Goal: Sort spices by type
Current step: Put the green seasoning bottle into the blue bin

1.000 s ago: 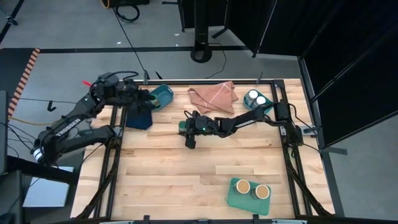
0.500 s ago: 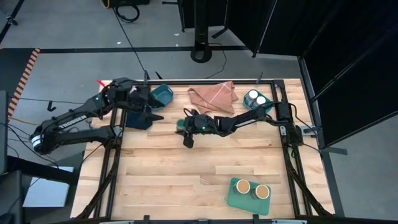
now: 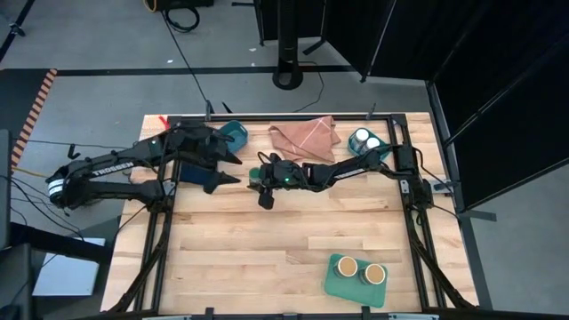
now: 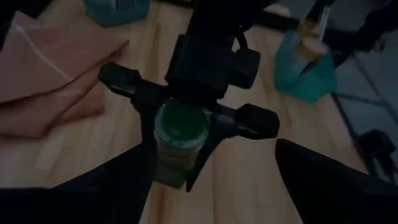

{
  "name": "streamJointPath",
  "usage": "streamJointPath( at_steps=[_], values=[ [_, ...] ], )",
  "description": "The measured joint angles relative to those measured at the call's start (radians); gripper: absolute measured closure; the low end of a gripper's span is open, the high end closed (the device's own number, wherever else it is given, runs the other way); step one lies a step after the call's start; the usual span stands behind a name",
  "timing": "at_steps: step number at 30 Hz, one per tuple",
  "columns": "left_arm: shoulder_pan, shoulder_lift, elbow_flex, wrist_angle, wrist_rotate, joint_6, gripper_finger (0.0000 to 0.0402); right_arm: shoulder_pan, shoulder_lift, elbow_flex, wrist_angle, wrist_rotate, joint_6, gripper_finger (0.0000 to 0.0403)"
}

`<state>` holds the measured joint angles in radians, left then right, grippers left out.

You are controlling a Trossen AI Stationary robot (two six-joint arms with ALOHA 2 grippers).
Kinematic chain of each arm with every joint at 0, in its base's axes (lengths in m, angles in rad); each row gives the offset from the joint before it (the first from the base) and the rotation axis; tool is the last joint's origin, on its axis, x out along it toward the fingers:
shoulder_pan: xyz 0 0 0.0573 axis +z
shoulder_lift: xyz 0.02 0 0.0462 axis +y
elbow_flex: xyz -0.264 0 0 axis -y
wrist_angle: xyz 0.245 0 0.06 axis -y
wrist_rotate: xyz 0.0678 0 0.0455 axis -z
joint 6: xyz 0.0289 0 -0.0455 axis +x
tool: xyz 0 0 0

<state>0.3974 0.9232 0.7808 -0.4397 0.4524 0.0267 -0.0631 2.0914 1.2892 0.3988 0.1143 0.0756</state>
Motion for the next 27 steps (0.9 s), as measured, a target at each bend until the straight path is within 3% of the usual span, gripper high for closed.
streamJointPath(
  at_steps=[9,18,27],
  values=[
    [-0.116,0.166,0.229,-0.282,-0.165,0.157,0.0069,0.0,0.0,0.0,-0.037,0.0,-0.017,0.02],
    [-0.158,0.327,0.283,-0.292,-0.189,0.181,0.0069,0.002,0.0,0.0,-0.037,0.0,-0.019,0.02],
    [-0.158,0.355,0.283,-0.266,-0.194,0.182,0.0069,0.003,0.0,-0.001,-0.042,0.0,-0.024,0.02]
  ],
)
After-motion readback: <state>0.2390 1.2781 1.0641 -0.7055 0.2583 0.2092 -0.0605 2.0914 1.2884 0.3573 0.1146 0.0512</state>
